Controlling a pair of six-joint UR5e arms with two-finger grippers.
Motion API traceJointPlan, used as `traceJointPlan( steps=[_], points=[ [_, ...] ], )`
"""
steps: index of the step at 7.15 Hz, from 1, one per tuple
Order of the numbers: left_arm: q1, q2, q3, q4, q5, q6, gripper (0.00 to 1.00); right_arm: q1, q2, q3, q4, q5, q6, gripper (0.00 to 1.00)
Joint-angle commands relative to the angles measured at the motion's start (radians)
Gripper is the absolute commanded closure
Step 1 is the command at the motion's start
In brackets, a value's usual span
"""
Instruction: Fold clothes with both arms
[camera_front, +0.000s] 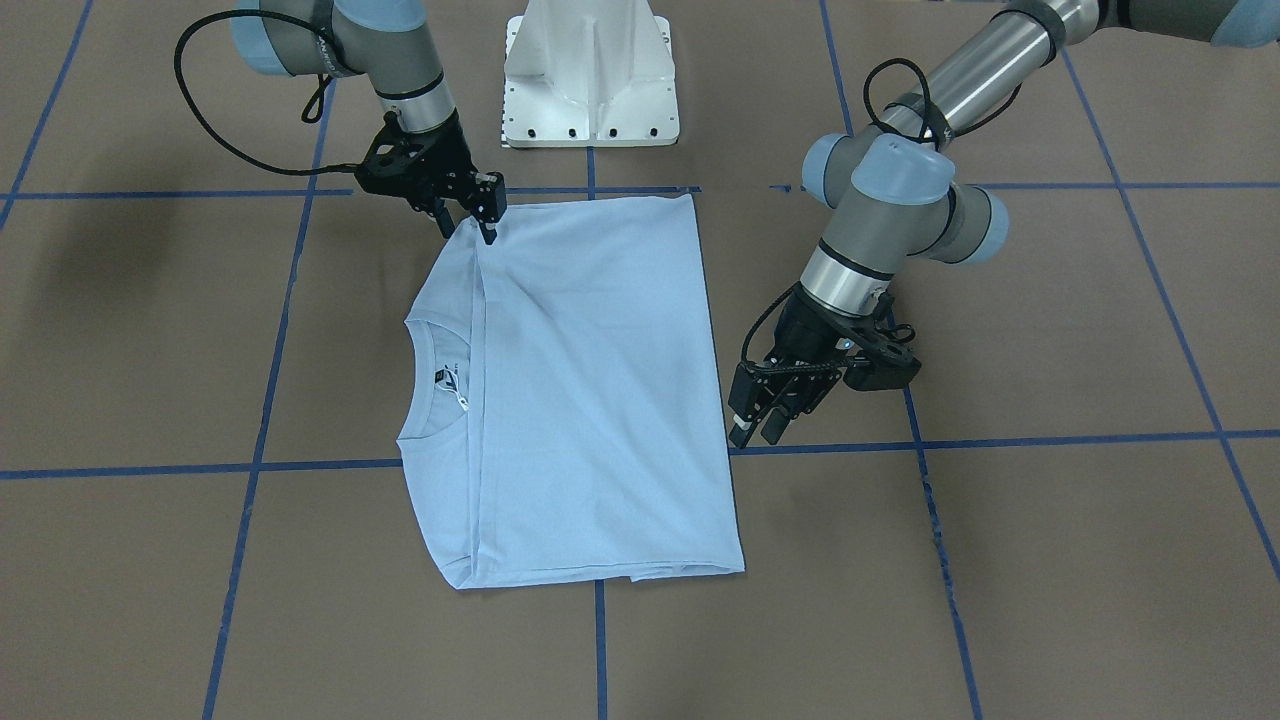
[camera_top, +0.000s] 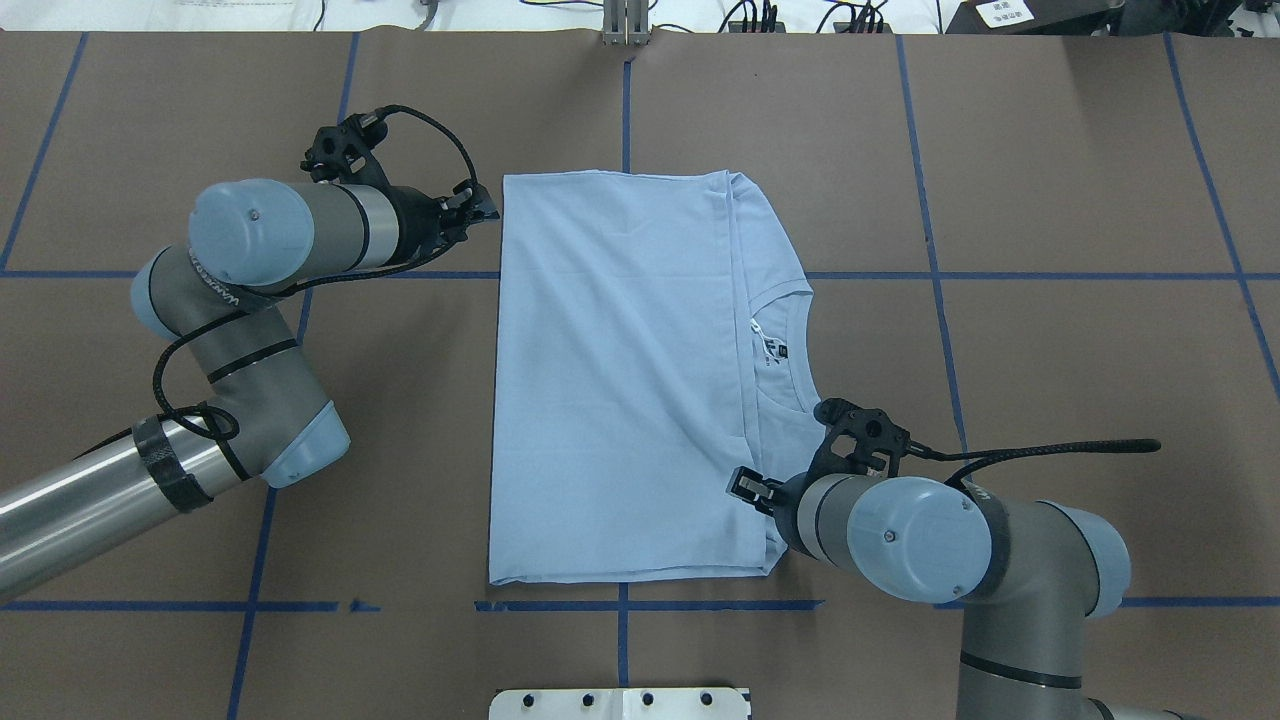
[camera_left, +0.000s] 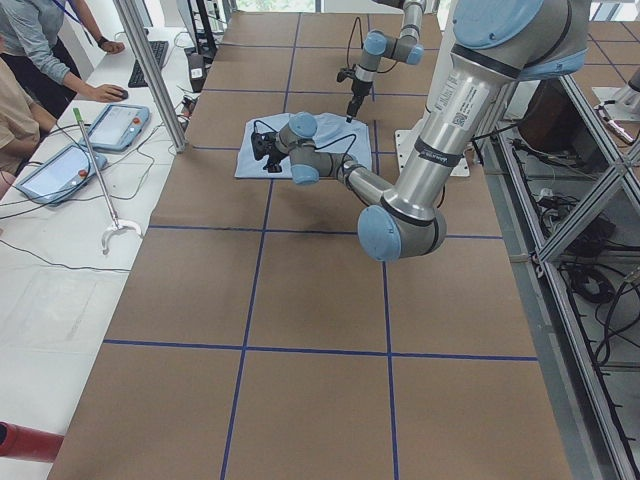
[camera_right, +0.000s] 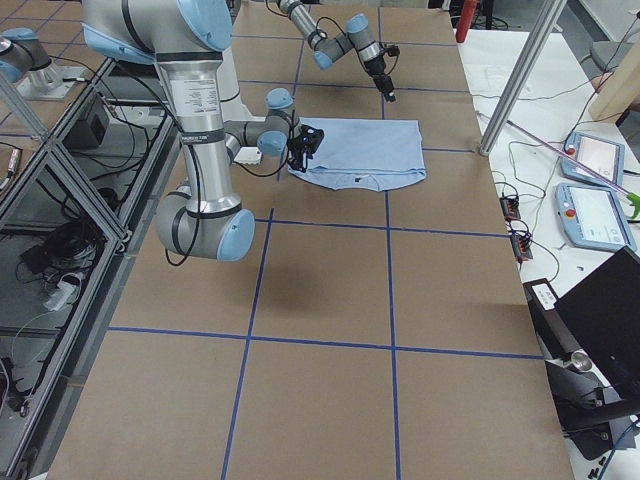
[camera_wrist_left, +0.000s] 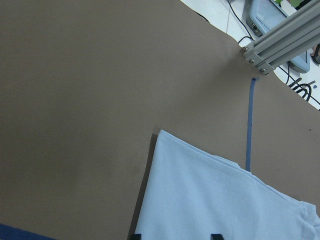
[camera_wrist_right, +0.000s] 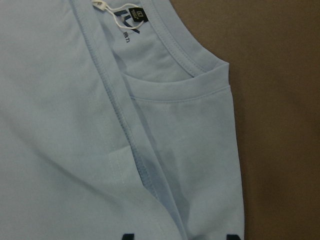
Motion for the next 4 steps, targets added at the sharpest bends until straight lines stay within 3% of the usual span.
traceJointPlan(
  steps=[1, 4],
  points=[
    [0.0, 0.006, -0.023, 0.002, -0.002, 0.0, 0.45, -0.009, 0.005, -0.003, -0.001, -0.003, 0.085, 0.3],
    [0.015, 0.054, -0.174, 0.088, -0.035, -0.046, 0.44, -0.034, -0.001, -0.011, -0.003, -0.003, 0.103, 0.25]
  ],
)
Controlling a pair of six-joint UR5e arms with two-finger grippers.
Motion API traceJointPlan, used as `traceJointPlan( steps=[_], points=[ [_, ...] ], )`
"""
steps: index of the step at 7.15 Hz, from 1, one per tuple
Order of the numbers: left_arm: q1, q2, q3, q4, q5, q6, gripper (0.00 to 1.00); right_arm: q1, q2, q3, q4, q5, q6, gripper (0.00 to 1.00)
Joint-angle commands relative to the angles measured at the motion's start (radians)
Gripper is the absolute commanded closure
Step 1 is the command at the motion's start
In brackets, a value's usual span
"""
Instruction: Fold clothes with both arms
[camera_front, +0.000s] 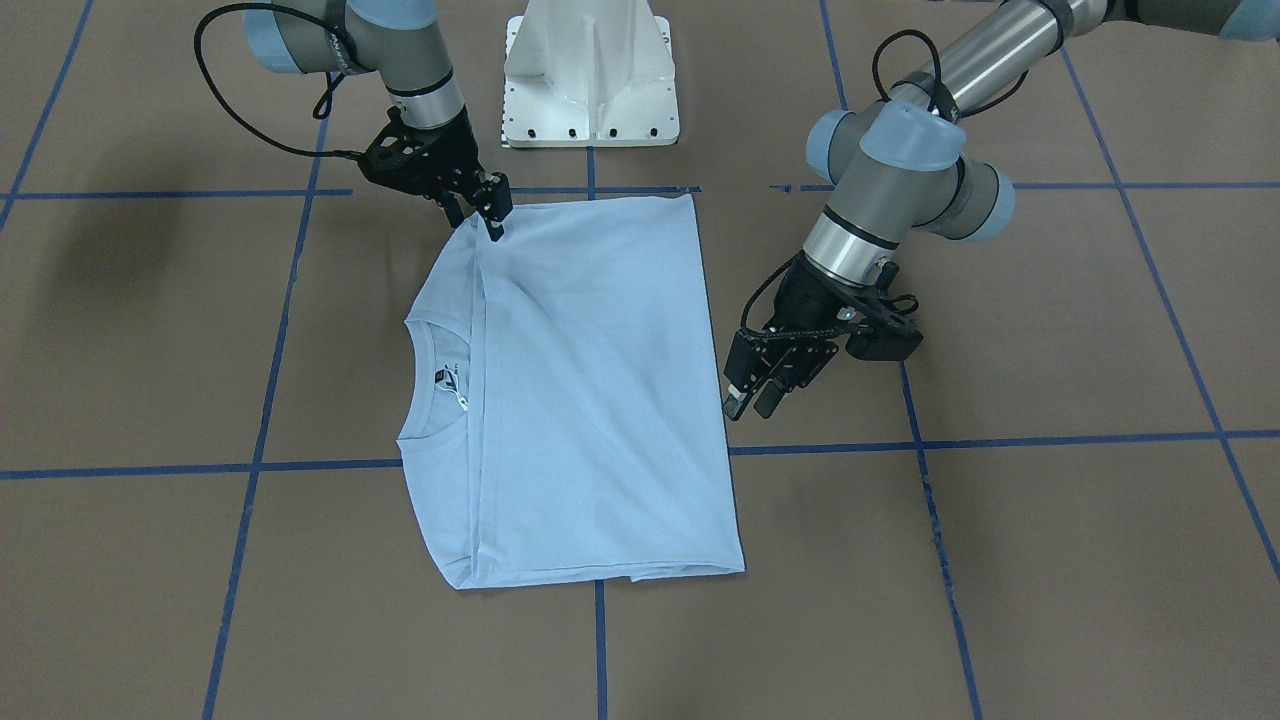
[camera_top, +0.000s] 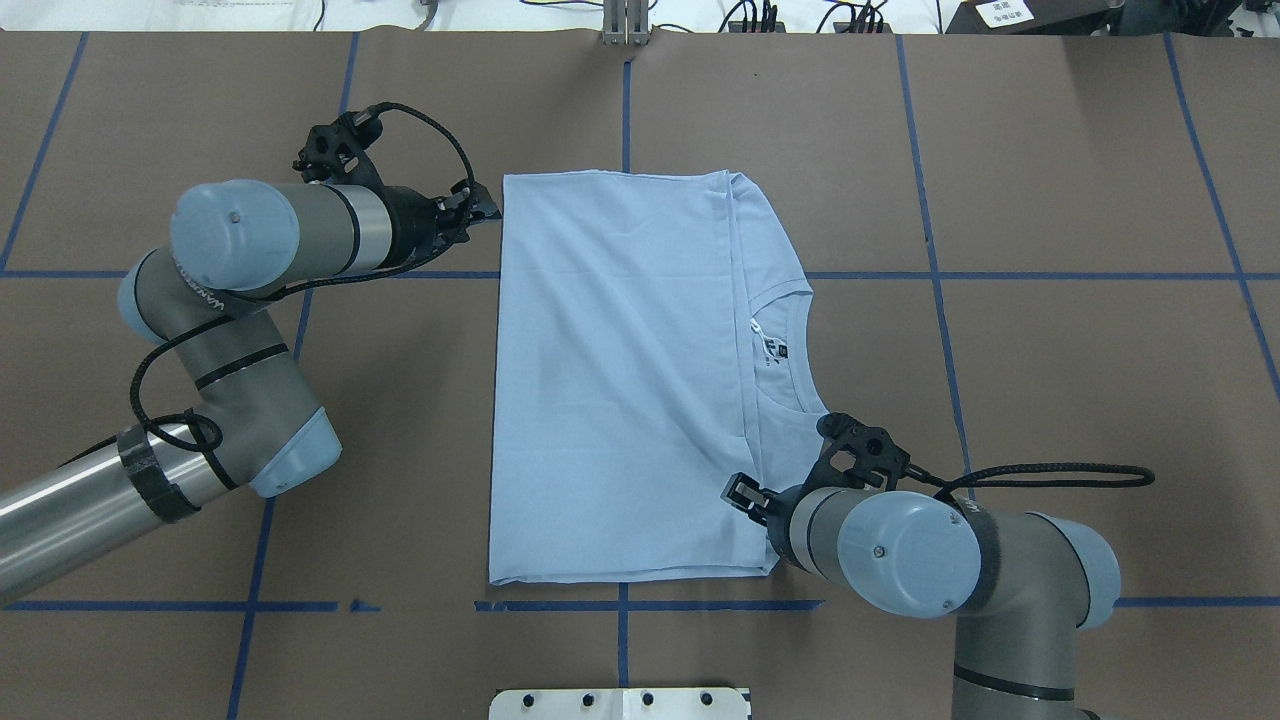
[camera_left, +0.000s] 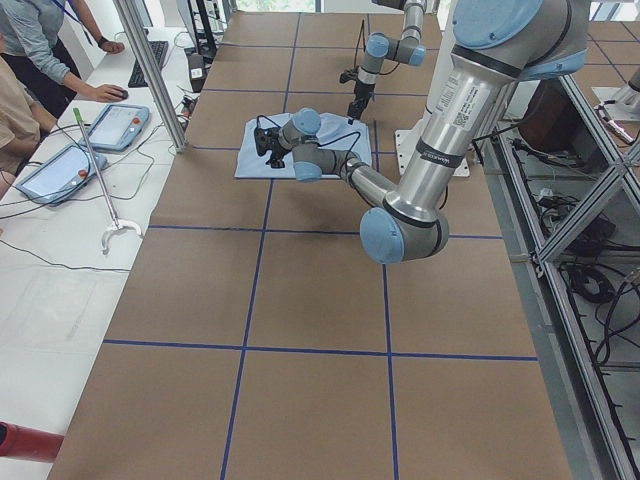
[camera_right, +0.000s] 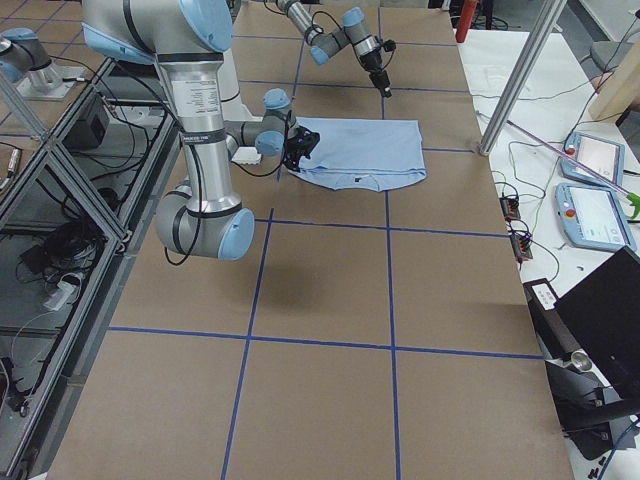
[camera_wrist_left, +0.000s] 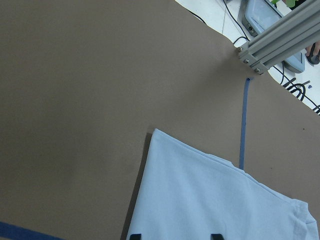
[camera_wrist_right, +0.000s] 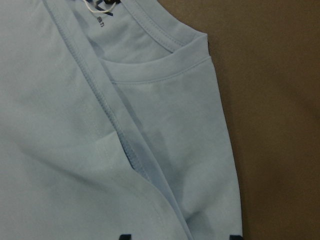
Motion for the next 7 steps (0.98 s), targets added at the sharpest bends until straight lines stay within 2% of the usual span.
traceJointPlan(
  steps=[1, 7],
  points=[
    [0.012, 0.01, -0.075, 0.074, -0.01, -0.02, 0.44, -0.007, -0.004, -0.004, -0.006, 0.0, 0.004, 0.25],
    [0.016, 0.013, -0.075, 0.074, -0.01, -0.02, 0.44, -0.01, 0.002, -0.027, -0.006, 0.0, 0.004, 0.28]
  ],
)
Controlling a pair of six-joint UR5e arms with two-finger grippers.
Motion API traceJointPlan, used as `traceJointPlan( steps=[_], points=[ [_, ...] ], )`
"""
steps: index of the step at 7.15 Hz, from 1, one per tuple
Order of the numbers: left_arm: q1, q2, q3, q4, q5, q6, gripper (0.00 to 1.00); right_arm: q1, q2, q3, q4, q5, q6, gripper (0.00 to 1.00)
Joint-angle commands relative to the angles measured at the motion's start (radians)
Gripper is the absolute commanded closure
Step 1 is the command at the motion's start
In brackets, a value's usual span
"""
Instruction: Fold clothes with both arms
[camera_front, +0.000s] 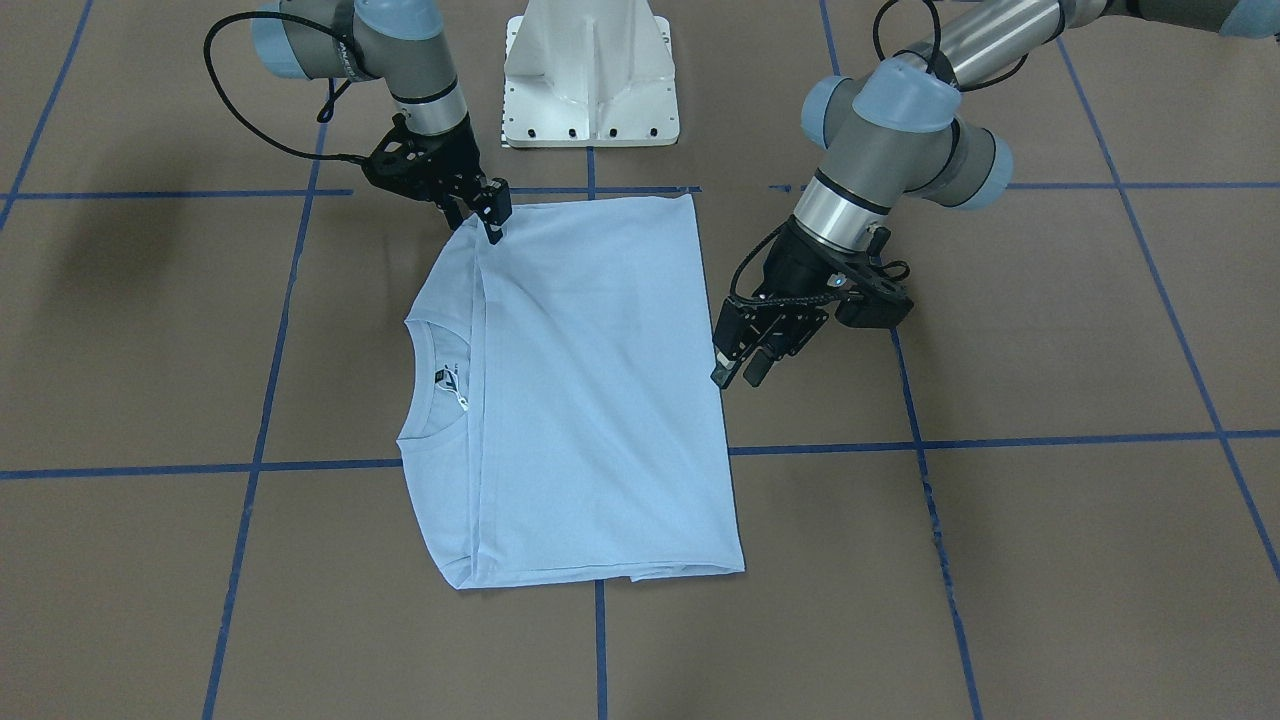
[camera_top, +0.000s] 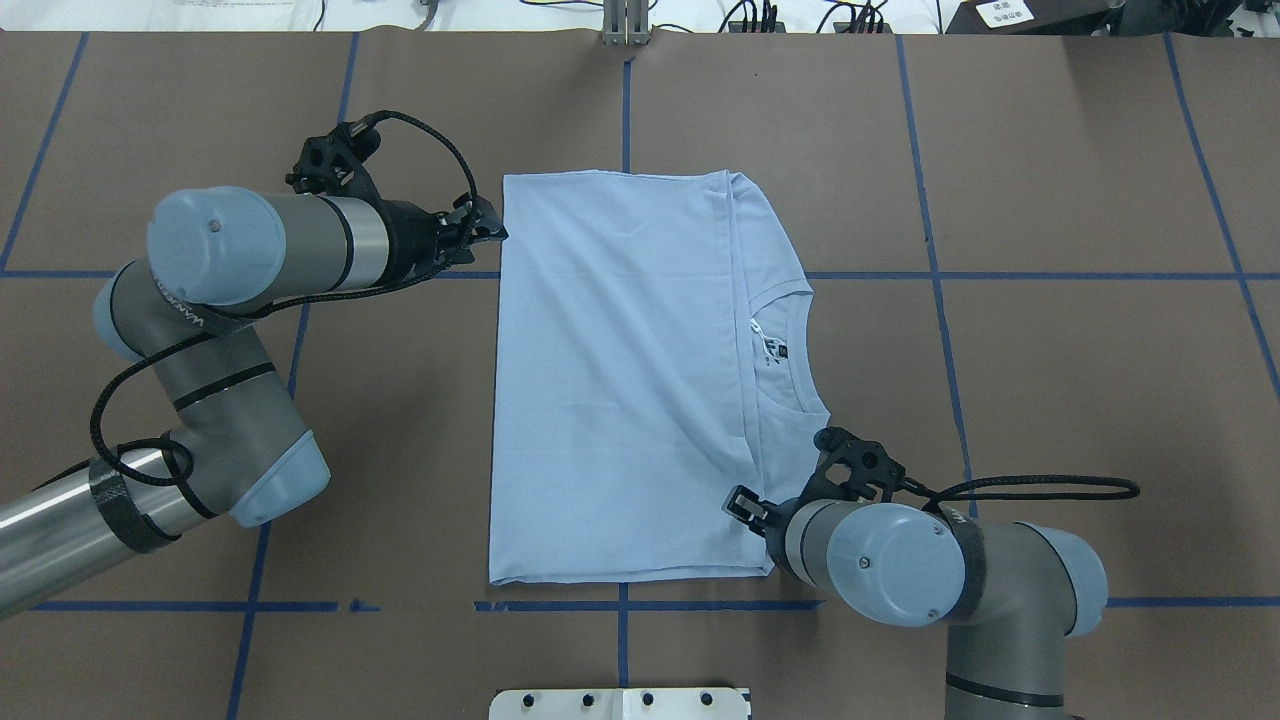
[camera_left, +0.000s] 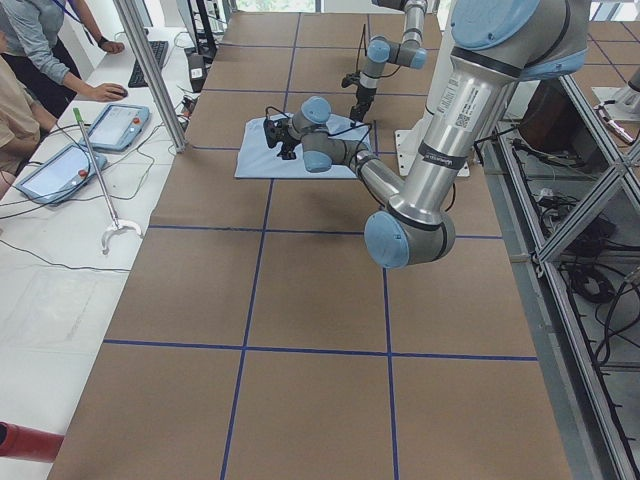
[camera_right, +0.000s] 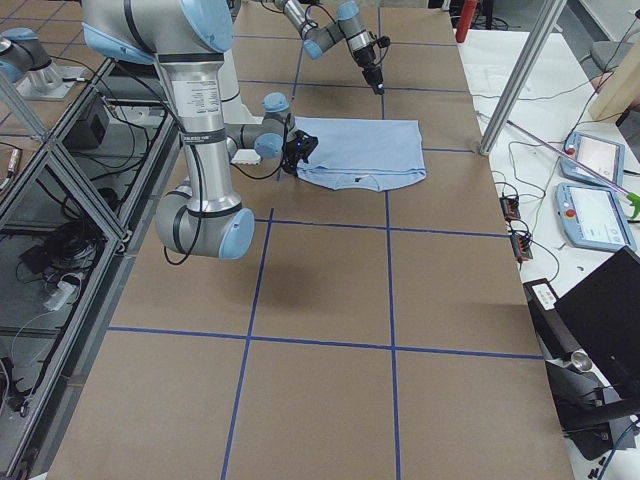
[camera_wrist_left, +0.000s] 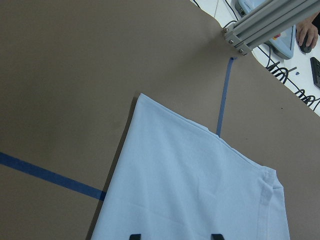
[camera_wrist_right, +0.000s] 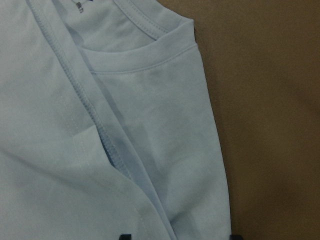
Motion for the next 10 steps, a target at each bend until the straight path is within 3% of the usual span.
traceJointPlan(
  steps=[1, 2, 3, 4, 8, 9, 10],
  points=[
    [0.002, 0.0, 0.0, 0.0, 0.0, 0.0, 0.44, -0.001, -0.002, -0.001, 0.0, 0.0, 0.0, 0.3],
    [0.002, 0.0, 0.0, 0.002, 0.0, 0.0, 0.44, 0.001, -0.002, -0.001, 0.0, 0.0, 0.0, 0.35],
    [0.002, 0.0, 0.0, 0.002, 0.0, 0.0, 0.44, -0.001, 0.0, 0.001, 0.0, 0.0, 0.025, 0.72],
    [0.002, 0.0, 0.0, 0.0, 0.0, 0.0, 0.44, -0.001, 0.001, 0.001, 0.0, 0.0, 0.04, 1.0],
    [0.026, 0.032, -0.023, 0.002, 0.003, -0.044, 0.44, 0.002, 0.004, 0.027, 0.006, 0.005, 0.043, 1.0],
    [0.093, 0.061, -0.099, 0.05, 0.011, -0.095, 0.44, 0.006, 0.001, 0.041, 0.005, 0.008, 0.042, 1.0],
    [0.173, 0.078, -0.217, 0.206, 0.02, -0.201, 0.44, 0.007, -0.008, 0.062, 0.005, 0.009, 0.043, 1.0]
  ],
)
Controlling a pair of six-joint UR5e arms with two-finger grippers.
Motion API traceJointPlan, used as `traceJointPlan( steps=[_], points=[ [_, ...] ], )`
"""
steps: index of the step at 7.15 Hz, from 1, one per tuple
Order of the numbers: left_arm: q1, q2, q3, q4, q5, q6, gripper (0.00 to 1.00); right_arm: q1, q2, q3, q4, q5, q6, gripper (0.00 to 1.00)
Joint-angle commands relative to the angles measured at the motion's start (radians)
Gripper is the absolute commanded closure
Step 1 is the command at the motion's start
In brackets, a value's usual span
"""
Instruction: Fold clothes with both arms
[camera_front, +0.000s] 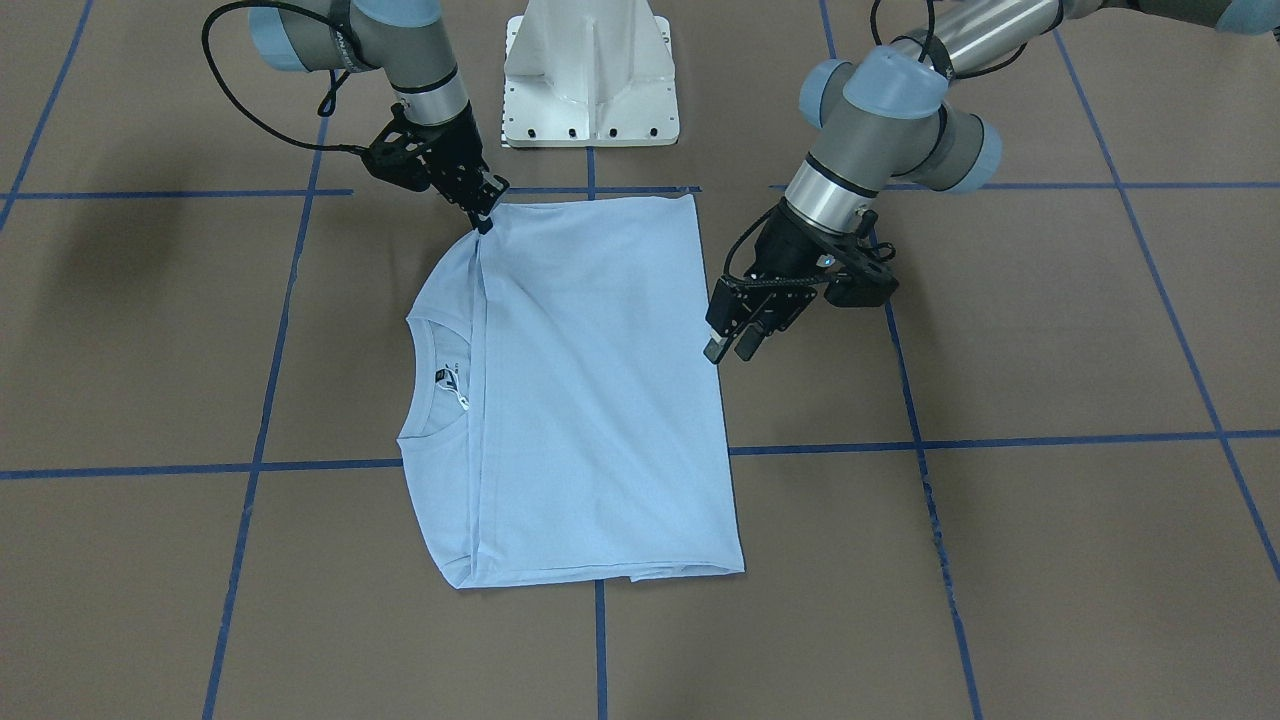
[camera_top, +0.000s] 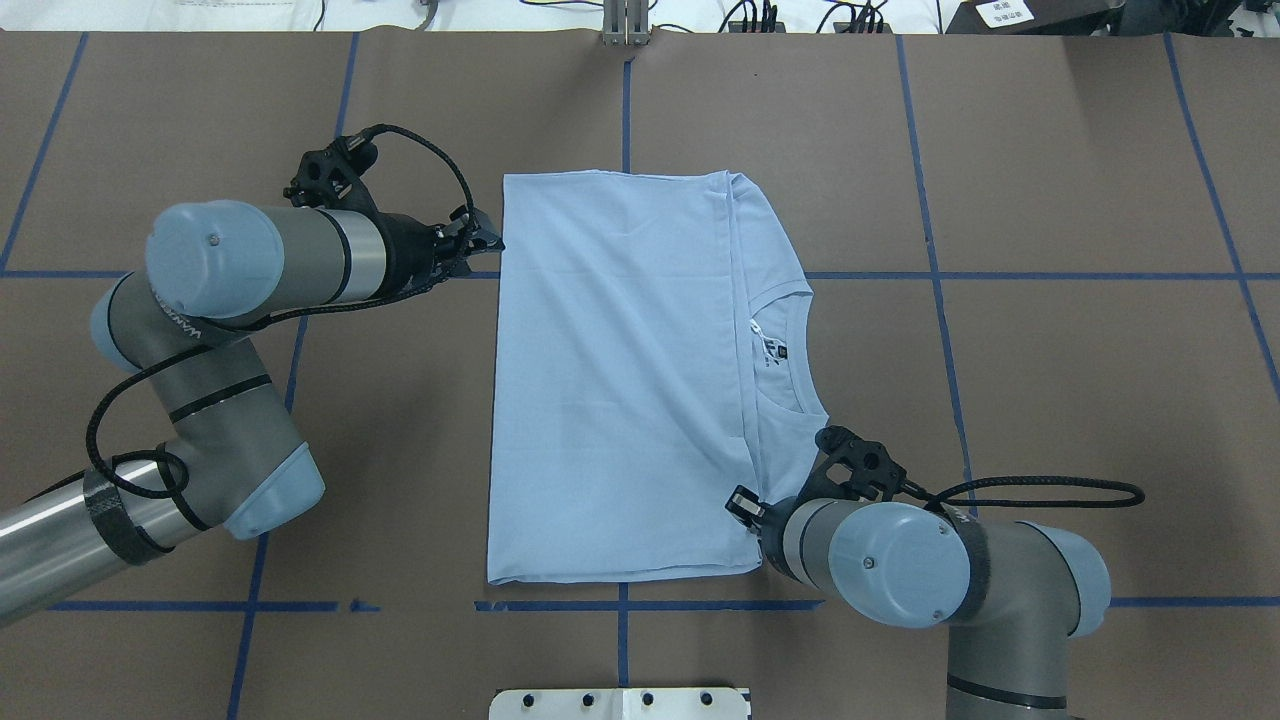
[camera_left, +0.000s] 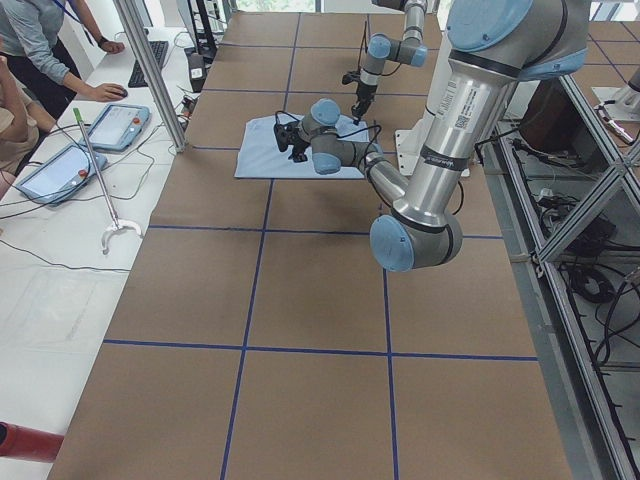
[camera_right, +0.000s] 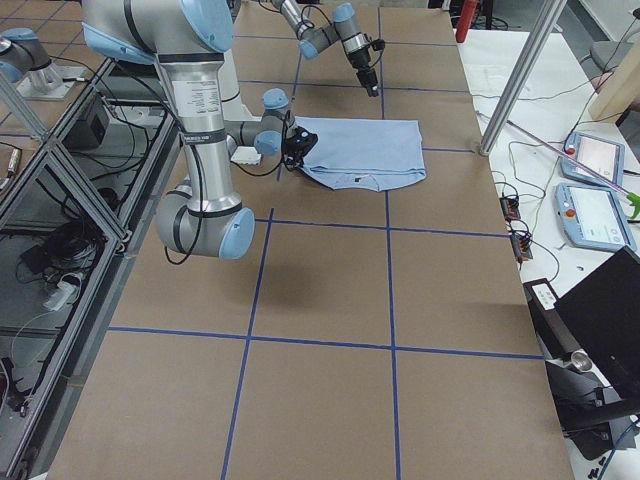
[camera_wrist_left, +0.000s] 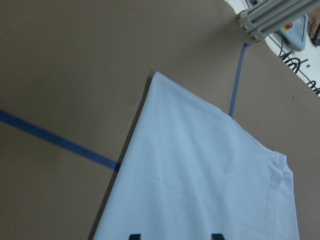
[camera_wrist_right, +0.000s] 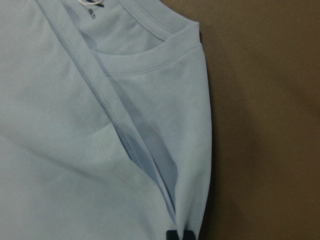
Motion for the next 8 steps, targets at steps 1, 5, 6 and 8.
traceJointPlan(
  steps=[1, 5, 6, 8],
  points=[
    [0.199, 0.029, -0.19, 0.256, 0.09, -0.174, 0.44, 0.003, -0.011, 0.023, -0.001, 0.003, 0.001, 1.0],
    [0.439, 0.167, -0.261, 0.291, 0.255, -0.359, 0.4, 0.003, -0.011, 0.021, 0.0, 0.003, -0.001, 1.0],
    [0.442, 0.172, -0.249, 0.291, 0.257, -0.368, 0.39, 0.003, -0.013, 0.02, 0.001, 0.003, -0.001, 1.0],
    [0.445, 0.164, -0.231, 0.291, 0.257, -0.373, 0.39, 0.003, -0.013, 0.02, 0.001, 0.003, -0.001, 1.0]
  ],
)
